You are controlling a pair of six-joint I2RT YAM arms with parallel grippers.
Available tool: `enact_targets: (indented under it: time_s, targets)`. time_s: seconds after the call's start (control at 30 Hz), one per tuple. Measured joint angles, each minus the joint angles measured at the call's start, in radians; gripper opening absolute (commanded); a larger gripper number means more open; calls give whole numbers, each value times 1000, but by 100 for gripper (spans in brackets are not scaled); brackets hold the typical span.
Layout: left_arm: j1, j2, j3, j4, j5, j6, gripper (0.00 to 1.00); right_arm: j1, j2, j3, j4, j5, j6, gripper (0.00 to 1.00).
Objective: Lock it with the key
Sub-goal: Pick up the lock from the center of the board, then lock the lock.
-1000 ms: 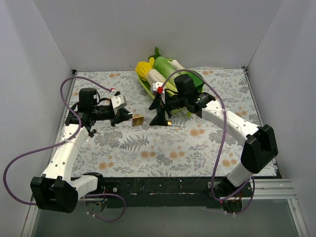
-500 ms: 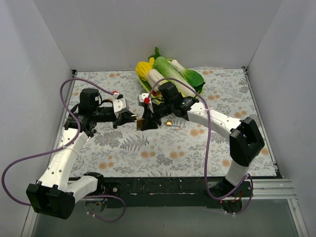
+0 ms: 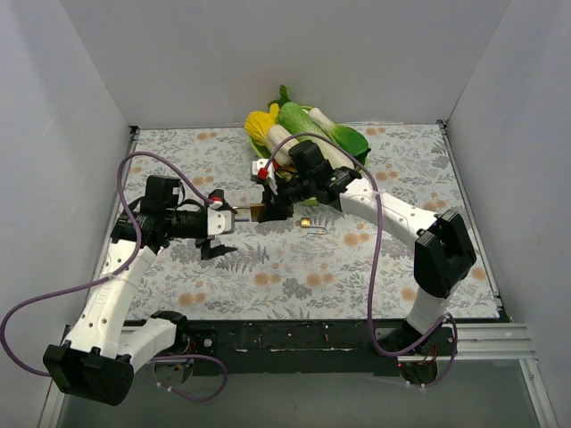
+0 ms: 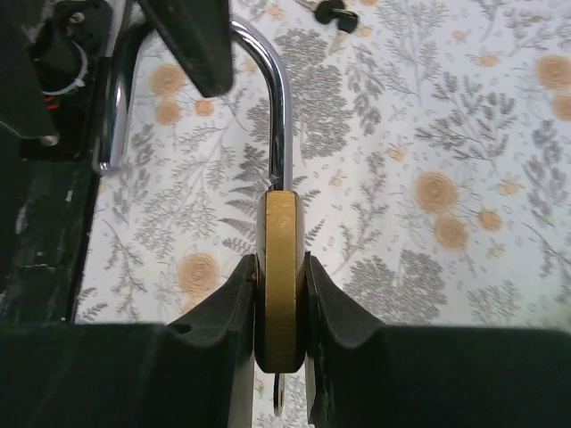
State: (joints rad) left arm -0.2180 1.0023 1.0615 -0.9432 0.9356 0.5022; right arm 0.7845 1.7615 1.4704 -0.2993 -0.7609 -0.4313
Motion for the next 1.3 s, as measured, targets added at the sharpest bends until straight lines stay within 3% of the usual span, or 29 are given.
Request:
enact_targets:
  time_s: [0.13,0.33,0.5,0.67,0.9,1.0,1.03,1.13,1.3]
  targets:
    - [0,-1,-5,-51,-48,-27,85,-20,-38,-1,-6,87,-51,1]
    - [55,80,93,-31,-17,-331,88,-32,-219,-117,48,215,-169,1]
    - [119,122,136,120,19,-611,86,-31,-291,-137,48,200,-228,1]
    - [111,122,136,197,69,-660,78,-31,-293,-133,26,124,-207,1]
    - [53,114,110,233,94,-638,47,-31,-280,-74,-20,32,-172,1]
    - [30,114,95,233,93,-611,28,-30,-280,-65,-31,2,-160,1]
    - [25,114,93,232,93,-602,17,-30,-280,-61,-42,-5,-155,1]
    - [11,114,92,233,93,-581,1,-31,-279,-52,-63,-11,-146,1]
    - [5,105,90,233,92,-564,0,-36,-274,-37,-76,-10,-139,1]
